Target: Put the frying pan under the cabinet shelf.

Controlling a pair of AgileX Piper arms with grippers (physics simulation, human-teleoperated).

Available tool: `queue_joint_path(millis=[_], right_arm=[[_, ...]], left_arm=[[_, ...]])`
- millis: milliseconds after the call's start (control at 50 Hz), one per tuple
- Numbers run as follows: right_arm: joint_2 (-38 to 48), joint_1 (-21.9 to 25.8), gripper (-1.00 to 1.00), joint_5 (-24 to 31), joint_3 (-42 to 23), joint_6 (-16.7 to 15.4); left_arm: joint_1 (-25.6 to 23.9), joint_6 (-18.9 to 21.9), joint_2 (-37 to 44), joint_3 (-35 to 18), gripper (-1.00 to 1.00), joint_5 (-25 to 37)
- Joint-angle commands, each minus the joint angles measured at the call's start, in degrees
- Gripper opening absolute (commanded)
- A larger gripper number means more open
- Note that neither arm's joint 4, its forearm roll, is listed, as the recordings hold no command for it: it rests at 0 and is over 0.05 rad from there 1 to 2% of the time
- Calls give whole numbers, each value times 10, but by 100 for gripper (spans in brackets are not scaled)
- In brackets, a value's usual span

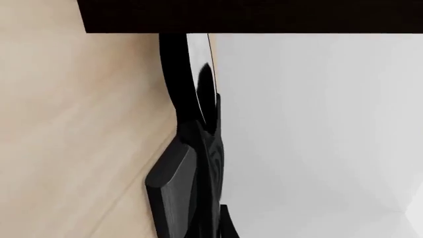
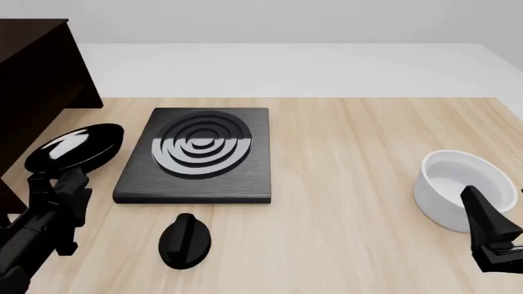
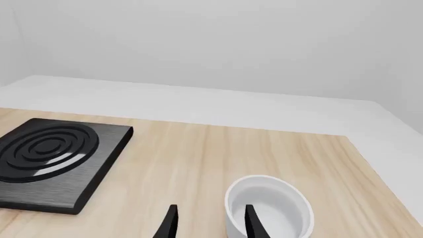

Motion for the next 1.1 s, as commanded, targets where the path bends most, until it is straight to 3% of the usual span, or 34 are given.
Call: queue_joint_path(millis=[20, 560, 800, 1100], right_arm=[[-5, -1, 100, 5, 0, 0], [-7, -3, 100, 7, 0, -1], [-11, -2, 100, 9, 0, -2], [-18, -1, 100, 16, 0, 1]], left_arm=[[39, -2, 25, 0, -100, -21], [98, -25, -14, -4, -100, -2], [127, -24, -72, -52, -100, 93], [167, -12, -81, -103, -100, 150]])
